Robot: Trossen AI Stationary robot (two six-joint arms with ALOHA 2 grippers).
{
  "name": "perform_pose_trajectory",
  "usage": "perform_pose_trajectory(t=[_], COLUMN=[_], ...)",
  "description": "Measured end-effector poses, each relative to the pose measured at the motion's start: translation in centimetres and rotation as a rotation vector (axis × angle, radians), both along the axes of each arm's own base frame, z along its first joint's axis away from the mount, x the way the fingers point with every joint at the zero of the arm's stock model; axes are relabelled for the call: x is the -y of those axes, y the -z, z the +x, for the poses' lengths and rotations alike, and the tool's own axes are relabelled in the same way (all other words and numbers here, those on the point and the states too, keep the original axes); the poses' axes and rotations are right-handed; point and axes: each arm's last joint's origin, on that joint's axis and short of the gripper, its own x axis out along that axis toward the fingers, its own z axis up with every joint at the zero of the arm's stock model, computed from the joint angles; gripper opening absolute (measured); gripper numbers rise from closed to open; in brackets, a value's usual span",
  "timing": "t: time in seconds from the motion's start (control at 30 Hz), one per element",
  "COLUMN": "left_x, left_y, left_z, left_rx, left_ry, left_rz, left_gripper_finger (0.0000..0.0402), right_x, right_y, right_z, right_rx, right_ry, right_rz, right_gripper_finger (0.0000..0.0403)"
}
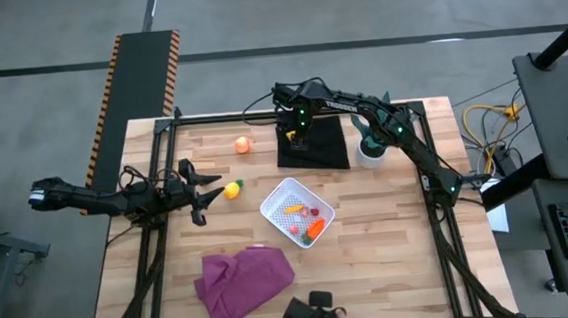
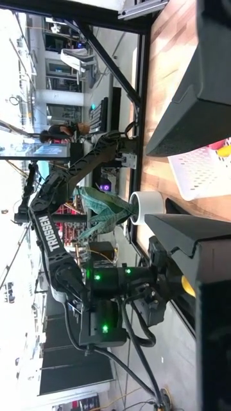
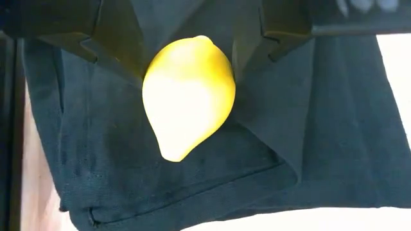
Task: Pick and placing Produce into tupperware
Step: Put the lemon into the white bin
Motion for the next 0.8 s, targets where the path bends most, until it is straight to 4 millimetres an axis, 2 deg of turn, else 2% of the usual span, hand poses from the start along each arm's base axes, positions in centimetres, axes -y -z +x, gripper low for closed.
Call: perform_pose_trajectory(t=[0.17,0.47,0.63,0.8], left_x=[0.0,0.0,0.0,0.0], left_y=[0.0,0.0,0.0,0.0], left_z=[0.0,0.0,0.0,0.0], left_rx=[0.0,0.0,0.0,0.003], left_ry=[0.0,0.0,0.0,-0.001], left_rz=[0.0,0.001,0.002,0.002], left_gripper_finger=[0.0142,0.0142,0.0142,0.0142], right_x=[-0.2,-0.7,-2.6,-6.0], right_y=[-0.7,-3.8,-6.8,-10.7], right_z=[0.1,-0.4,-0.9,-1.1], right_rx=[0.007,0.048,0.067,0.123], right_ry=[-0.008,-0.019,-0.031,-0.04], right_rz=[-0.005,-0.034,-0.017,0.001], right_gripper_finger=[0.018,0.0181,0.018,0.0179])
